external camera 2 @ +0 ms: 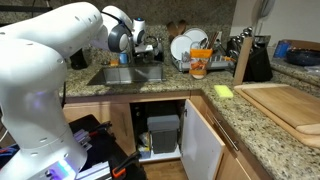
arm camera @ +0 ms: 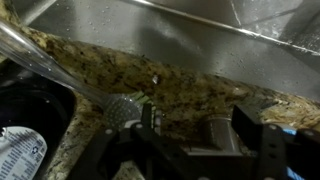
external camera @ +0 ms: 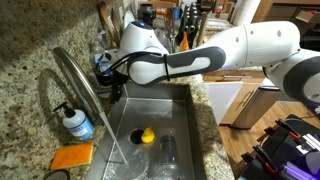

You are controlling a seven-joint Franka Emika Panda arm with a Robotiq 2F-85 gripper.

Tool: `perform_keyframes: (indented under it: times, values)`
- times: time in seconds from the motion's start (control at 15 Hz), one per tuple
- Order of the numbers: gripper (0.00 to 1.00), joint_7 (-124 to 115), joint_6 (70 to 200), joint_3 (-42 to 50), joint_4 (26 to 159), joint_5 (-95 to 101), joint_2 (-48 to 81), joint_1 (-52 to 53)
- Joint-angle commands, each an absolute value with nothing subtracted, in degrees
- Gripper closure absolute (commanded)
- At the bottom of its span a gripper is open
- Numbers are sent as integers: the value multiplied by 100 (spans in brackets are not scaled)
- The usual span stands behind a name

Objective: Close the tap

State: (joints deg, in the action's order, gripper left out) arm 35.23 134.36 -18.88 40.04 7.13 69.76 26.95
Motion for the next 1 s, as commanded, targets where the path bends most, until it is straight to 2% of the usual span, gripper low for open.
perform_keyframes:
  times: [0.0, 0.47, 0.6, 0.93]
  values:
    - [48, 3772, 13466, -2004, 3789, 669, 7136, 2704]
    - [98, 3921, 13088, -1982, 3468, 457, 7309, 2812]
    - [100, 3946, 12917, -1976, 3371, 438, 7390, 2885]
    - [97, 4130, 12504, -2062, 2968, 270, 7654, 3049]
